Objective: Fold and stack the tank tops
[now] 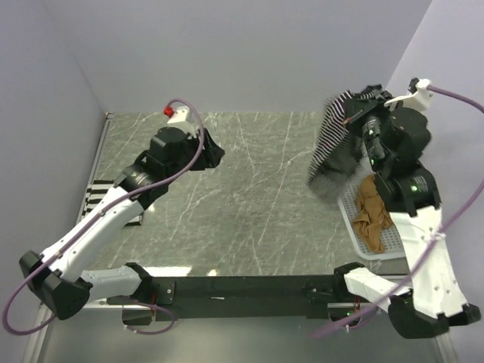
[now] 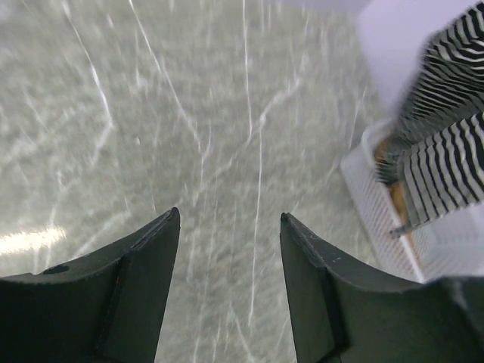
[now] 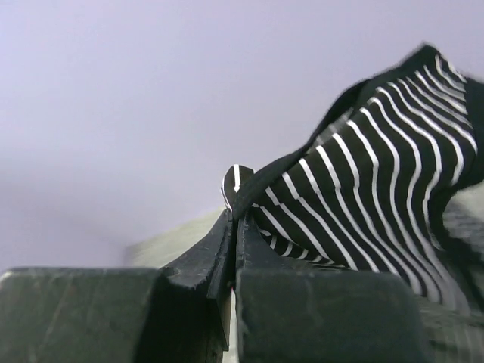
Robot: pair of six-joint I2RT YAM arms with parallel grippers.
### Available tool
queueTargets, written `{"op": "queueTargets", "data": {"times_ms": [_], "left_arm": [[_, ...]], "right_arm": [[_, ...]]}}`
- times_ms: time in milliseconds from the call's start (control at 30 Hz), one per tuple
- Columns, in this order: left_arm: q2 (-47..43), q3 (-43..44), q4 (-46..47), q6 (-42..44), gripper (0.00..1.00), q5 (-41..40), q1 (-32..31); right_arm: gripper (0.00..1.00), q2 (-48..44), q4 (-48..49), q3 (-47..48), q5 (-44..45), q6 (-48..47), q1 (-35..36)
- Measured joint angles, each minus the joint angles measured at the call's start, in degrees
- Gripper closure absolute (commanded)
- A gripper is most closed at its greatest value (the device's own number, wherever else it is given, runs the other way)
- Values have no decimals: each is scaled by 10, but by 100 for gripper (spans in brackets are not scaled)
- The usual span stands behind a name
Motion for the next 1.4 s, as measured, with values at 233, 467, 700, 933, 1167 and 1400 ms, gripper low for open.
{"op": "queueTargets", "data": {"times_ms": [233, 467, 700, 933, 1167, 1400], "left_arm": [[-76, 39, 1, -4, 39, -59, 0], [-89, 53, 5, -4, 37, -85, 0], [-17, -23, 37, -23, 39, -67, 13], [-25, -252, 88, -73, 39, 8, 5], [-26, -354, 129, -98, 40, -2, -167], [36, -345, 172, -71, 42, -52, -300]], "right_arm": [[100, -9, 6, 65, -49, -43, 159], [72, 43, 2, 64, -68, -66, 191], [48, 247, 10, 86, -105, -76, 106], [47, 338, -29, -75, -71, -67, 70], [47, 78, -14, -330, -50, -23, 118], [48, -24, 25, -498, -38, 24, 138]]}}
